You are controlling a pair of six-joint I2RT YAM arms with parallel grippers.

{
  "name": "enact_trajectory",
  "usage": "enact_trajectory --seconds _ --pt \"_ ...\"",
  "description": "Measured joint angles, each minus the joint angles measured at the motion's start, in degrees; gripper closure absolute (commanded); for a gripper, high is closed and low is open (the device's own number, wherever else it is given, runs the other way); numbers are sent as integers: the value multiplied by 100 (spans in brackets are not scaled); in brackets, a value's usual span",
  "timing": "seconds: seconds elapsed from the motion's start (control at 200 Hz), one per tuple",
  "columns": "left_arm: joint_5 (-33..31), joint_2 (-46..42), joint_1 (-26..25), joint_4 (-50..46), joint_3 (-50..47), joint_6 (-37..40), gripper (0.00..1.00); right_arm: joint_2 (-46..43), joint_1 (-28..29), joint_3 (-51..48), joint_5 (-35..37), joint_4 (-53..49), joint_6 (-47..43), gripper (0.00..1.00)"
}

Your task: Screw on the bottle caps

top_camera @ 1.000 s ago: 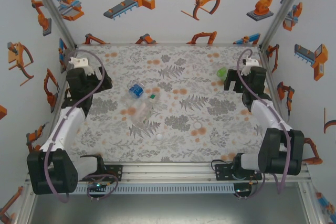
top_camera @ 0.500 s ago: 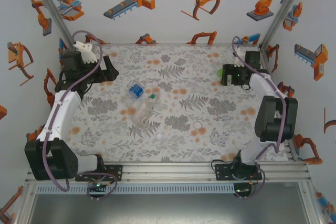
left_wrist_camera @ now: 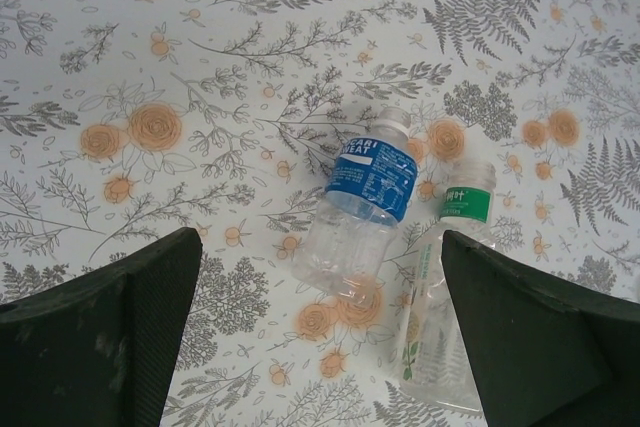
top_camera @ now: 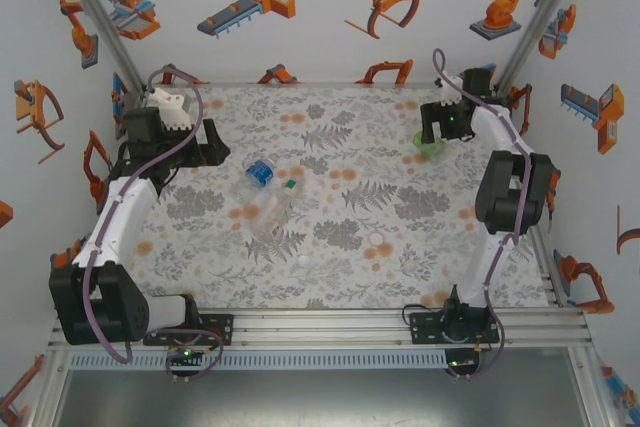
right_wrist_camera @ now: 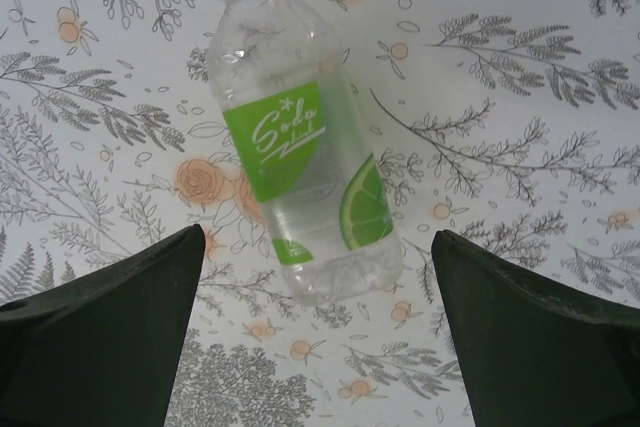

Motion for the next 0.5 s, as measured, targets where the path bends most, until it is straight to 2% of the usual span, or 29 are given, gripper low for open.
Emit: enact_trajectory --seconds 0.345,0.501 --pt "61 -85 -2 63 -7 9 3 929 323 951 31 -299 -219 19" --pt "76 -129 -2 68 -26 9 3 1237 435 1200 127 -374 -245 26"
